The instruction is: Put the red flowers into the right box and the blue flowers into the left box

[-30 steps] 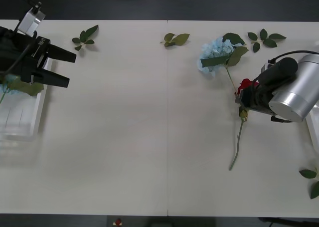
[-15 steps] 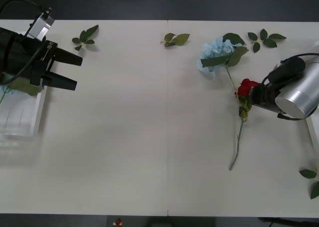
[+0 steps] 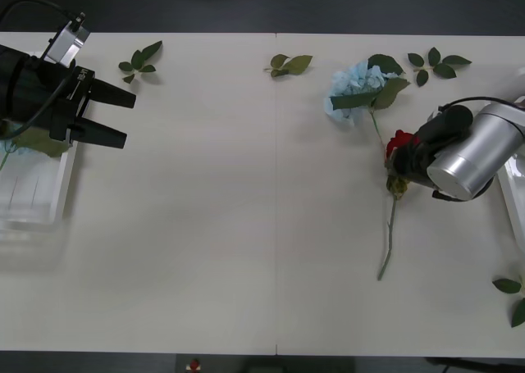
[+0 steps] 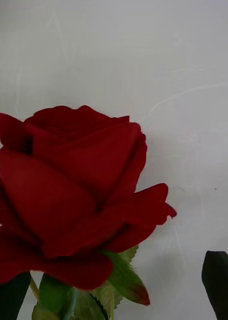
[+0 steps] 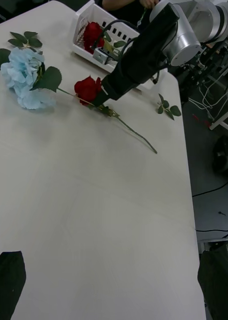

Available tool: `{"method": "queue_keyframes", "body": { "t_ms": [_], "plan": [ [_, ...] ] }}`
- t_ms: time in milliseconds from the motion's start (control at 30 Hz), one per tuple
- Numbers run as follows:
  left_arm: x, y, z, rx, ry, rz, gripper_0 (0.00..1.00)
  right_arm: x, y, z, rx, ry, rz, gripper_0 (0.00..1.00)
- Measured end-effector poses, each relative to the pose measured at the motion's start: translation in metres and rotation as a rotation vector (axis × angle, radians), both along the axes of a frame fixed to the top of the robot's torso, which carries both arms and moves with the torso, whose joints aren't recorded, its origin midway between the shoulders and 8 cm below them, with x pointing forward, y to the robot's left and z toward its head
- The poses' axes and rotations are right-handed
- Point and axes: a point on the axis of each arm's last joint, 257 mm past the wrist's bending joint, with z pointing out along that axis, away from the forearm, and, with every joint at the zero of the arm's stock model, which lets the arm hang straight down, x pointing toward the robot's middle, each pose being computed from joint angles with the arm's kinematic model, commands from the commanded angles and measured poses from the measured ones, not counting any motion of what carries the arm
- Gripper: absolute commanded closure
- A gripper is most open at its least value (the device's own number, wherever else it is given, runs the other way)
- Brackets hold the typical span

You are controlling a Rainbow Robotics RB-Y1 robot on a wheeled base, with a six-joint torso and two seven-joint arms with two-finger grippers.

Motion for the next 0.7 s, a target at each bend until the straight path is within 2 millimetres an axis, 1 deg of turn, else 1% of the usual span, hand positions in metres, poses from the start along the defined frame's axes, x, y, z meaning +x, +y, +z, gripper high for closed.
{"method": "queue_keyframes", "body": {
  "t_ms": [167,467,500,533,567,600,633,667,700],
  "plan": [
    [0.0,0.0,0.0,0.0,0.0,0.0,0.0,0.0,0.004,-0.003,-0.027,0.01,0.047,0.0],
    [0.0,0.0,0.0,0.0,0.0,0.0,0.0,0.003,-0.014,-0.01,-0.055,0.013,0.014,0.0],
    [0.0,0.0,0.0,0.0,0.0,0.0,0.0,0.004,-0.014,-0.011,-0.052,0.01,0.013,0.04],
    [0.0,0.0,0.0,0.0,0.0,0.0,0.0,0.005,-0.012,-0.012,-0.047,0.008,0.014,0.12],
    [0.0,0.0,0.0,0.0,0.0,0.0,0.0,0.005,-0.011,-0.014,-0.043,0.009,0.013,0.23],
    [0.0,0.0,0.0,0.0,0.0,0.0,0.0,0.005,-0.01,-0.016,-0.041,0.012,0.011,0.38],
    [0.0,0.0,0.0,0.0,0.0,0.0,0.0,0.005,-0.009,-0.018,-0.04,0.015,0.01,0.46],
    [0.0,0.0,0.0,0.0,0.0,0.0,0.0,0.005,-0.008,-0.019,-0.039,0.016,0.011,0.62],
    [0.0,0.0,0.0,0.0,0.0,0.0,0.0,0.005,-0.007,-0.019,-0.039,0.017,0.013,0.71]
  ]
}}
